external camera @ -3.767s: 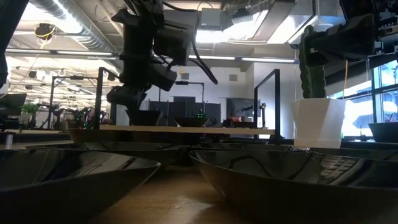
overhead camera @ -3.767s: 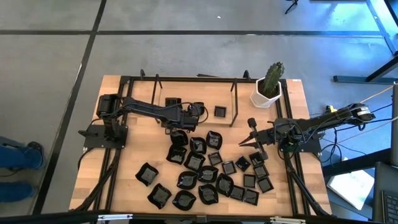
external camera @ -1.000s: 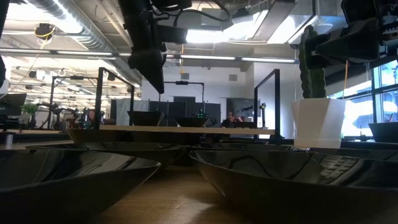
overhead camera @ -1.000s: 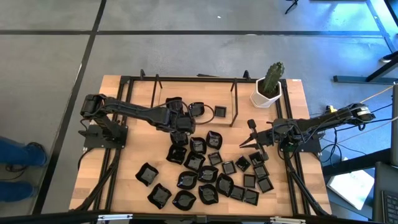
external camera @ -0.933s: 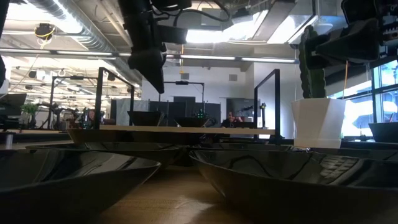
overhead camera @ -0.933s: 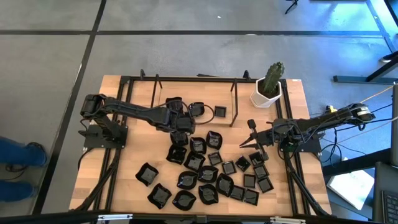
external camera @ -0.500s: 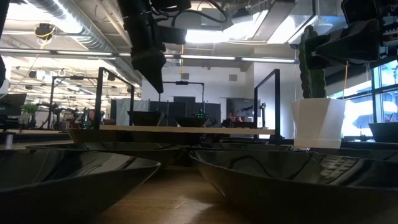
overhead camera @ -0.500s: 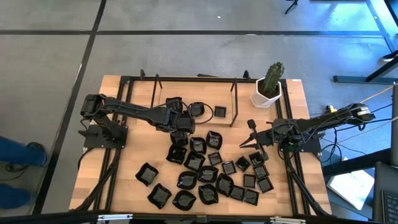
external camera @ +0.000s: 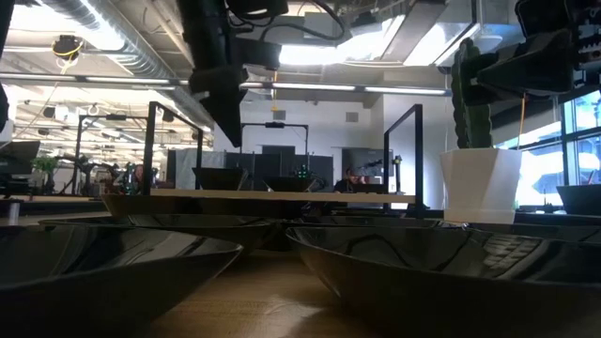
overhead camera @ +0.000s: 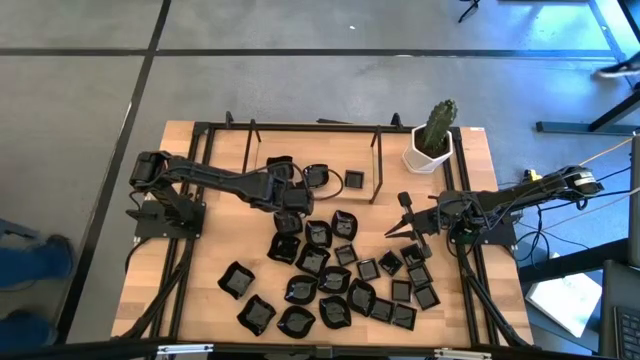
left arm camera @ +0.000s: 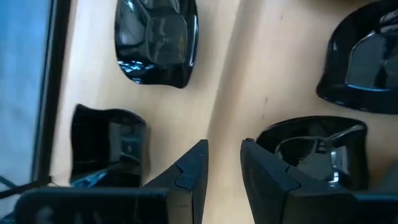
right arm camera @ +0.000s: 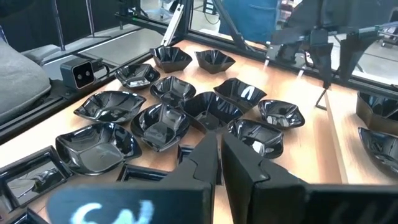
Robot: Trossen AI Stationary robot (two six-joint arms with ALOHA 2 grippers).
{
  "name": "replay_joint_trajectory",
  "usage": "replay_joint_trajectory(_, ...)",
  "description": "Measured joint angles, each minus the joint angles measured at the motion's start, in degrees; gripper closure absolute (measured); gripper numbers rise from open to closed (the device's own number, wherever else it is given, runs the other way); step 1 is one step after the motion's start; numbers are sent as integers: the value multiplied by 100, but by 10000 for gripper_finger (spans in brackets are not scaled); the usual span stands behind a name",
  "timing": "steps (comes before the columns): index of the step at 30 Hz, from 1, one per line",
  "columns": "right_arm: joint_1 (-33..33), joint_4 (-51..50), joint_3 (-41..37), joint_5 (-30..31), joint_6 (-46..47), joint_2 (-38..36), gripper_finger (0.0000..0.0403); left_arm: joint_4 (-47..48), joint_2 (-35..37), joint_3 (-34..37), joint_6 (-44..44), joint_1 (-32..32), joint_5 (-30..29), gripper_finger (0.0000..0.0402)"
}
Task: Pick & Place Mini shaped plates
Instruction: Adjust the stacked distorted square plates on the shelf
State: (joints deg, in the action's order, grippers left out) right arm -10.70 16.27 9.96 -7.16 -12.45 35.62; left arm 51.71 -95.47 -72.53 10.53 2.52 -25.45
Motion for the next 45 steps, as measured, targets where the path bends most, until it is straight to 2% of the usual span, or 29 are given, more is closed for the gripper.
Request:
replay_joint_trajectory(4, 0, -29, 0, 2, -119, -2, 377, 267, -1, 0, -642, 0, -324, 313)
replay_joint_trajectory(7, 0, 10, 0, 2, -195, 0, 377, 655, -1, 2, -952, 0, -345, 313)
replay_joint_trajectory(12, 0, -13, 0, 2, -166, -2, 377, 703, -1, 4, -977, 0, -386, 313)
replay_joint_trajectory(17, 0, -31, 0, 325, -57, -11, 377, 703, -1, 4, -473, 47, -1099, 313)
replay_joint_trajectory(20, 2, -30, 0, 498, -2, -11, 377, 701, -1, 4, -104, 55, -1011, 313)
replay_joint_trajectory(24, 2, -3, 0, 498, -14, -11, 377, 701, -1, 4, -169, 55, -796, 313)
replay_joint_trajectory(35, 2, -84, 0, 501, -12, -11, 377, 677, -1, 4, 123, 55, -795, 313)
replay_joint_trajectory(45, 2, -94, 0, 501, -21, -11, 377, 391, -1, 4, 45, 56, -948, 313)
